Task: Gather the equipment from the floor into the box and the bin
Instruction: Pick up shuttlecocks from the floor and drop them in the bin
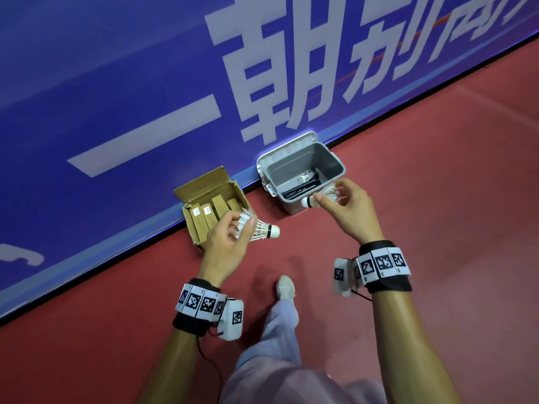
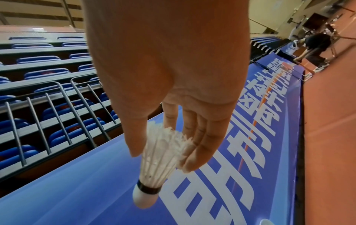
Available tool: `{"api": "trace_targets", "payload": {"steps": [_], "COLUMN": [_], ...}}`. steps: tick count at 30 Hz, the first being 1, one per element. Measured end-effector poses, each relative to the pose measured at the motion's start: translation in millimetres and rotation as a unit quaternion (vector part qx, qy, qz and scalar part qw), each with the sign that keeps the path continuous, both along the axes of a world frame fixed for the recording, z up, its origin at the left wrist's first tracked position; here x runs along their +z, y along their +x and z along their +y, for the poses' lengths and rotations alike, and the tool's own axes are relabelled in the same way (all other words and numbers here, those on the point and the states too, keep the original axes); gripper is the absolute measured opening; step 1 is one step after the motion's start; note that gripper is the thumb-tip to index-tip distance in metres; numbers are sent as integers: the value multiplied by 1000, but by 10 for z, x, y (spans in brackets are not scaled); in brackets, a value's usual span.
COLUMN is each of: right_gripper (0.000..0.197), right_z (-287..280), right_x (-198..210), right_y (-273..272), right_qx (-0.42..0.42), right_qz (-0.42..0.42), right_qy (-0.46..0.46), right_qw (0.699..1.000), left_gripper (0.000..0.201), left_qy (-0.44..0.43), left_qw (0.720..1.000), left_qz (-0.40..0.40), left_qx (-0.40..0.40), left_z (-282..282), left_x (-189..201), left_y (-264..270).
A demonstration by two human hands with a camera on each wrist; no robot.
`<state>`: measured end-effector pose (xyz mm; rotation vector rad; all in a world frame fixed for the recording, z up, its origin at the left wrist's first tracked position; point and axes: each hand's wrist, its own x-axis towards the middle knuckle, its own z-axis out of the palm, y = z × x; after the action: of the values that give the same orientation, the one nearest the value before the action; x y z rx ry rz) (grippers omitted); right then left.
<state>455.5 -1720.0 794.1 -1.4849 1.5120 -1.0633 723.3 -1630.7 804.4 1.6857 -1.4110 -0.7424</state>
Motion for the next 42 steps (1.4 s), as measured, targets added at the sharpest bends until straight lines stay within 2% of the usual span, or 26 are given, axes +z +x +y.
{"api": "trace_targets", "payload": {"steps": [8, 12, 17, 20, 24, 28, 32, 35, 37, 42], "right_gripper": [31, 32, 29, 34, 31, 31, 23, 21, 22, 25], "right_z": [-1612, -2262, -2893, -3308, -4159, -5208, -6014, -6347, -6505, -6861], "right_x": [-86, -11, -94, -301, -705, -1137, -1582, -1948, -2247, -3202], "right_y": [95, 48, -166, -372, -785, -1228, -1482, -1447, -1371, -1129], "right_qx": [-14, -53, -93, -109, -102, -75, -92, -110, -113, -92], "right_qz": [7, 3, 18, 8, 6, 5, -73, -131, -142, -89], "right_qy": [6, 7, 38, 53, 92, 152, 241, 317, 369, 456], "right_qw": [1000, 999, 995, 993, 991, 985, 963, 933, 911, 881], "left_gripper": [36, 31, 41, 46, 51, 54, 50, 42, 44, 63], "left_qy": [1, 8, 37, 70, 101, 108, 137, 172, 210, 341], "left_qw": [999, 998, 995, 991, 987, 990, 987, 980, 969, 912], "left_qz": [39, 11, -11, -24, -42, -57, -83, -103, -128, -212], "left_qx": [-14, -57, -95, -110, -115, -68, -11, 4, -5, -85], "left_z": [-1953, -2915, -3925, -4398, -5124, -5809, -6398, -6816, -7084, -7610], "left_x": [-255, -192, -216, -317, -567, -747, -911, -1208, -1518, -2830], "left_y": [215, 170, 3, -166, -459, -712, -865, -903, -906, -788]}}
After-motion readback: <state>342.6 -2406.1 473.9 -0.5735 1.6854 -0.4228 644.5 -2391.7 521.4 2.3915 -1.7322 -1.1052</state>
